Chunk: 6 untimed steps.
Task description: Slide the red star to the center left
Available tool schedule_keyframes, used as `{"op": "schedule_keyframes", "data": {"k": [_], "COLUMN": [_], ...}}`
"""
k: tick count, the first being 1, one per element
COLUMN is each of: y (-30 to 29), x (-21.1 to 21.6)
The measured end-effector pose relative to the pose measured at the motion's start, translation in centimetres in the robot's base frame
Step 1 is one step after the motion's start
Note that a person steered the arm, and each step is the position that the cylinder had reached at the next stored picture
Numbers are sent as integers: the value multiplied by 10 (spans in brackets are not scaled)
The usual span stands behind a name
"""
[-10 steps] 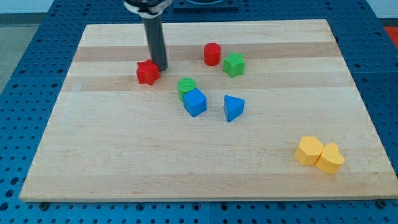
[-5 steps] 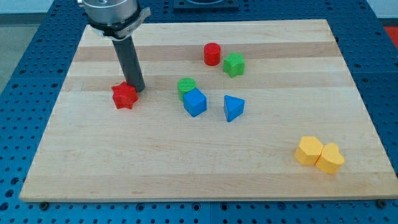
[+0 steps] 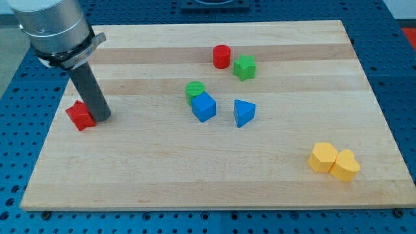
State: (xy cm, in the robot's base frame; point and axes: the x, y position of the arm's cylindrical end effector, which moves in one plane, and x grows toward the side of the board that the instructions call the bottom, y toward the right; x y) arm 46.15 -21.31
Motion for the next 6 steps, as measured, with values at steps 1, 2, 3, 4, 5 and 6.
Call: {"op": "schedule_keyframes", "data": {"k": [1, 2, 3, 4, 5, 6], "y": [0, -8, -34, -43, -43, -43], "x": [28, 53, 48, 21, 0, -4]}}
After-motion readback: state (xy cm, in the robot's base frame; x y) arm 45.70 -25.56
